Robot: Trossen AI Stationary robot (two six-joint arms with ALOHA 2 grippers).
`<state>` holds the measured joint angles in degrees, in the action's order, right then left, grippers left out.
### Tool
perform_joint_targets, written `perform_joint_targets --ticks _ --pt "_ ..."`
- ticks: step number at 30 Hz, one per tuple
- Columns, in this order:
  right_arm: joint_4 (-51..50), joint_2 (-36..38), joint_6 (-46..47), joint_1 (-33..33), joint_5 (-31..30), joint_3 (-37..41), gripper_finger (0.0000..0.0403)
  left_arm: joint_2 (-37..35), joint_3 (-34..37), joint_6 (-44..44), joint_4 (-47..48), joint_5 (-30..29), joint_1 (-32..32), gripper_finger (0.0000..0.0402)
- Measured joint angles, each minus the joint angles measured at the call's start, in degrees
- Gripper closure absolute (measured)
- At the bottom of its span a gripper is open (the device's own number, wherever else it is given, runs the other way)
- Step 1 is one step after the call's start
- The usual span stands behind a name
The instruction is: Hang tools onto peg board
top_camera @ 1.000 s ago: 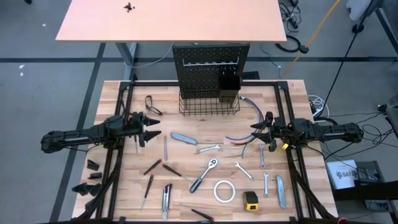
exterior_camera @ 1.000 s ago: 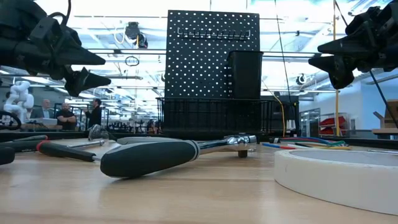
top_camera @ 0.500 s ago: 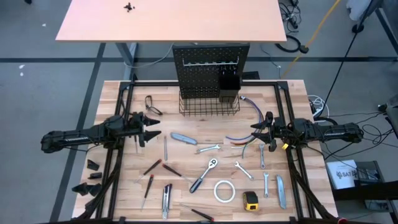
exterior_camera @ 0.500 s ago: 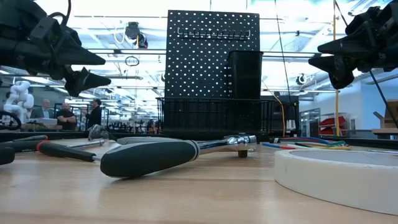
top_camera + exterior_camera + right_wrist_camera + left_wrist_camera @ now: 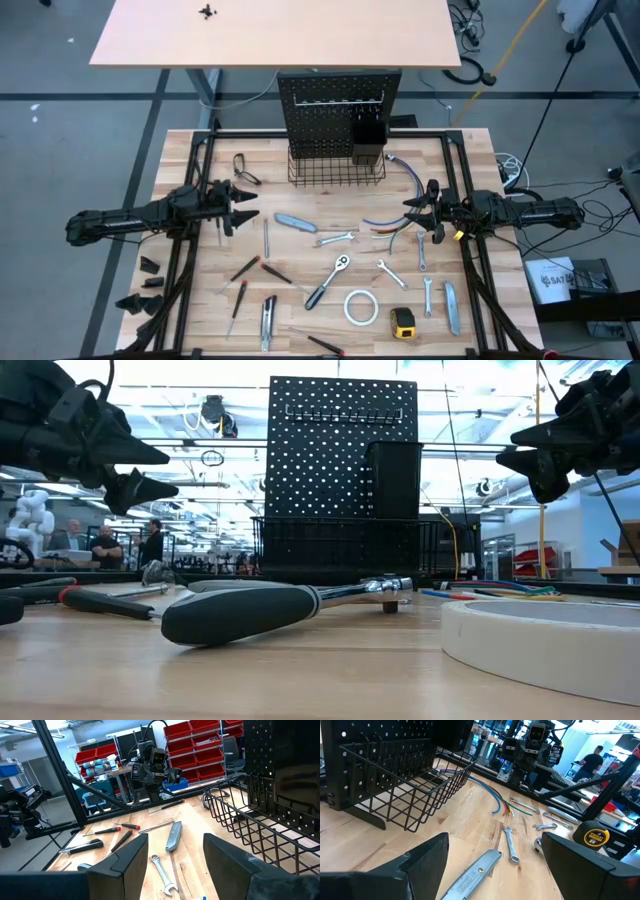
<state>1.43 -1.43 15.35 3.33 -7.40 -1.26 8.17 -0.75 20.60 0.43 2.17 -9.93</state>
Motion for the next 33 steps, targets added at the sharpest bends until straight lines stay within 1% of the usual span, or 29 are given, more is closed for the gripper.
perform_joint_targets --ticks 19,22,24,29,33 --pt "0.0 0.0 0.0 0.0 0.0 0.0 0.0218 0.0 0.0 0.0 0.0 0.0 0.0 0.0084" --pt "0.0 0.0 0.0 0.0 0.0 0.0 0.0218 0.0 0.0 0.1 -0.6 -1.0 0.0 0.0084" --pt "0.0 0.0 0.0 0.0 0.0 0.0 0.0218 0.0 0.1 1.7 -1.5 -0.9 0.0 0.0084" --pt "0.0 0.0 0.0 0.0 0.0 0.0 0.0218 0.0 0.1 9.6 -2.2 -0.6 0.0 0.0084" --pt "0.0 0.0 0.0 0.0 0.0 0.0 0.0218 0.0 0.1 10.4 -2.8 -0.7 0.0 0.0084"
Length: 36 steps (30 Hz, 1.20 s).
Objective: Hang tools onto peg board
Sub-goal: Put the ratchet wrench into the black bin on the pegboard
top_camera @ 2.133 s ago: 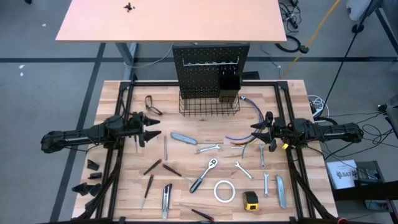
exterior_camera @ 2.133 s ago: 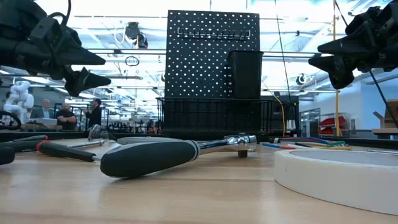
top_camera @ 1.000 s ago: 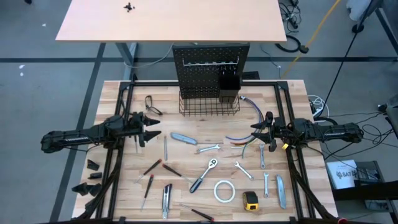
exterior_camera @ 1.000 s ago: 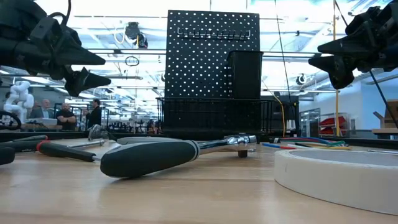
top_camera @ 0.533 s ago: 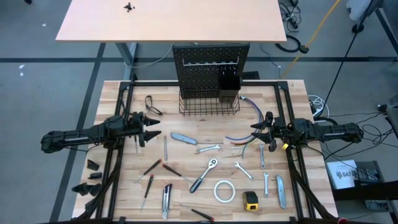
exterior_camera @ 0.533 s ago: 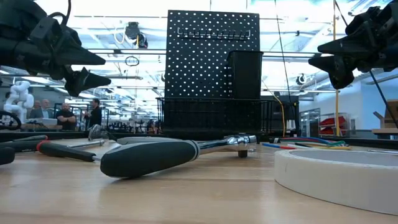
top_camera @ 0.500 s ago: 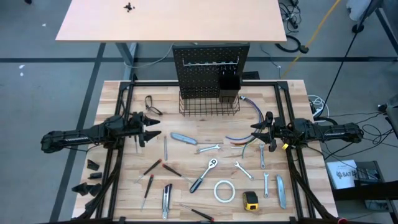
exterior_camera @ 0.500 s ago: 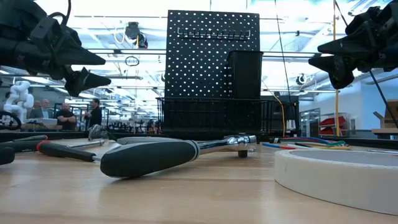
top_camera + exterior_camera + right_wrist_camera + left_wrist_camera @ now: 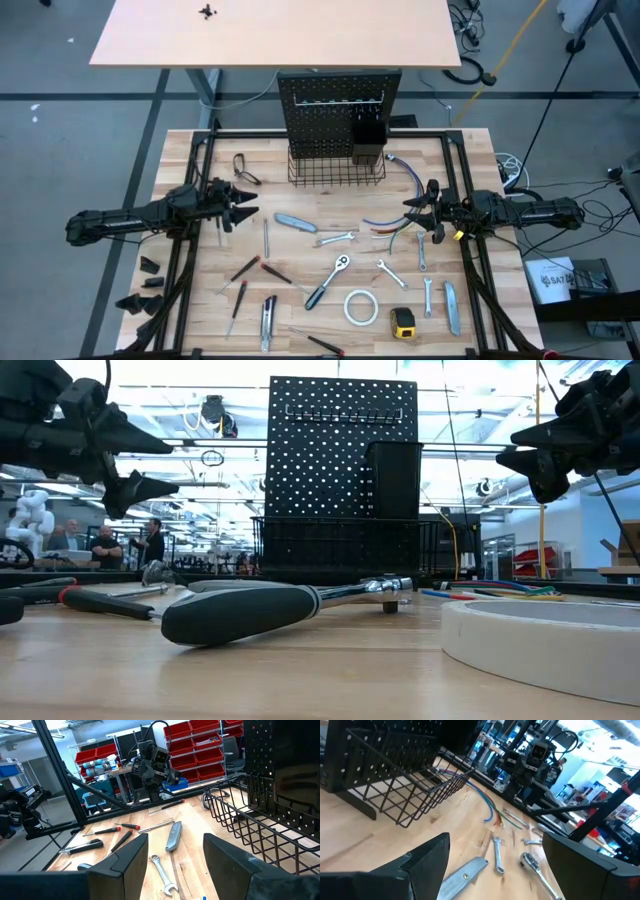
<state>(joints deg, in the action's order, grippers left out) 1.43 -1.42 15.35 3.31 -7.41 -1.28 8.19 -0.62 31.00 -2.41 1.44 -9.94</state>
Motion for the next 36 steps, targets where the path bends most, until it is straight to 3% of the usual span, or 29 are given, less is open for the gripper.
perform_joint_targets --ticks 7,15,20,28,36 --pt "1.5 0.0 3.0 0.0 -1.7 0.0 0.0218 0.0 0.0 -2.3 -5.2 -0.8 -0.1 0.0084" --pt "5.3 0.0 3.7 0.0 -2.8 0.0 0.0218 0.0 -0.1 -8.4 -9.2 -8.3 -0.1 0.0084" --pt "8.1 0.0 3.0 0.0 -3.1 0.0 0.0218 0.0 -1.6 -14.3 -10.2 -7.3 -0.1 0.0084" --pt "8.1 -1.3 -4.3 0.0 -6.2 -6.6 0.0218 0.3 -11.6 -25.4 -5.9 -8.7 -0.1 0.0084" --pt "0.5 -9.9 -13.4 0.0 -7.7 -23.3 0.0218 5.6 -27.1 -27.4 7.1 -9.4 -0.2 0.0084"
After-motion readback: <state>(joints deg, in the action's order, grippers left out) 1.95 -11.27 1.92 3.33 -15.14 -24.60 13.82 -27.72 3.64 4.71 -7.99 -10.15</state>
